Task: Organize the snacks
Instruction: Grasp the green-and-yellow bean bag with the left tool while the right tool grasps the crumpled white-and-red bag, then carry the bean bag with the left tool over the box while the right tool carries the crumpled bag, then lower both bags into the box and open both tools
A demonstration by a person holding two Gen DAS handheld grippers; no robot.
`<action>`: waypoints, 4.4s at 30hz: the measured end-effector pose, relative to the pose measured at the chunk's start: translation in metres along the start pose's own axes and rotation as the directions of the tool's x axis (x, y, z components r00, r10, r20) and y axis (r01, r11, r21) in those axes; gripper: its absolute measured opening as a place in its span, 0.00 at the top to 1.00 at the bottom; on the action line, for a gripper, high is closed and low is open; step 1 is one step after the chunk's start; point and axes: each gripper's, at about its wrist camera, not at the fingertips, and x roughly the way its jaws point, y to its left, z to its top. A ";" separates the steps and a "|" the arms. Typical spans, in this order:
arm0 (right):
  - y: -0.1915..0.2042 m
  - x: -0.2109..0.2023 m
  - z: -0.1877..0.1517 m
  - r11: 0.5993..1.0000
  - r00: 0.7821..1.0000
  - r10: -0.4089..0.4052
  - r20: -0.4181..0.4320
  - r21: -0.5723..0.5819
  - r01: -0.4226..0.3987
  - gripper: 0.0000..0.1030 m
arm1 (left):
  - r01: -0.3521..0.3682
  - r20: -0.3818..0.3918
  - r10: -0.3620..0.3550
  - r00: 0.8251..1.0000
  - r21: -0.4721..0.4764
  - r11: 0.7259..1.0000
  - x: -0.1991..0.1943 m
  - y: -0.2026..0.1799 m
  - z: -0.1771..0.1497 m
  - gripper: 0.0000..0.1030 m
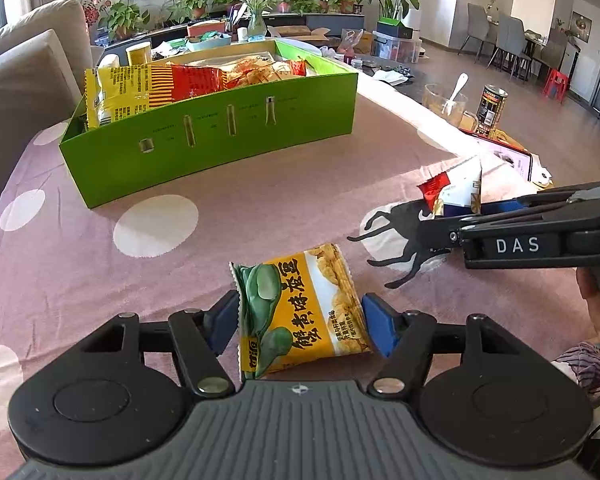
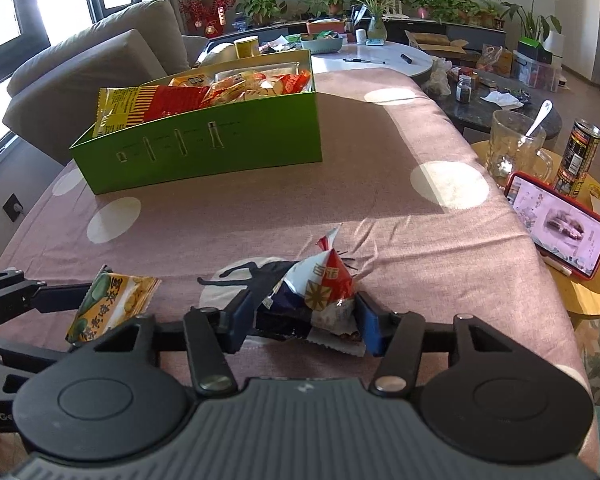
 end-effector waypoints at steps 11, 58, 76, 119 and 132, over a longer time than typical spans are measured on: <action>0.008 -0.005 0.003 0.998 0.998 0.063 0.010 -0.007 -0.063 0.37 | -0.014 0.015 0.015 1.000 -0.028 0.999 -0.005 0.007 0.000 0.40; 0.050 -0.010 0.073 0.983 0.972 0.167 0.166 -0.107 -0.151 0.37 | -0.098 0.196 0.108 0.975 -0.063 0.993 -0.033 0.048 0.058 0.39; 0.031 0.005 0.130 0.992 0.963 0.113 0.247 -0.083 -0.095 0.37 | -0.110 0.270 0.127 0.954 -0.079 0.991 -0.017 0.069 0.134 0.39; 0.010 0.097 0.188 0.989 0.978 0.142 0.149 0.019 -0.147 0.37 | -0.032 0.240 0.063 0.969 -0.133 0.991 0.069 0.104 0.185 0.30; 0.012 0.074 0.185 0.988 0.973 0.146 0.178 0.024 -0.153 0.37 | -0.088 0.282 0.134 0.950 -0.170 0.981 0.036 0.104 0.174 0.17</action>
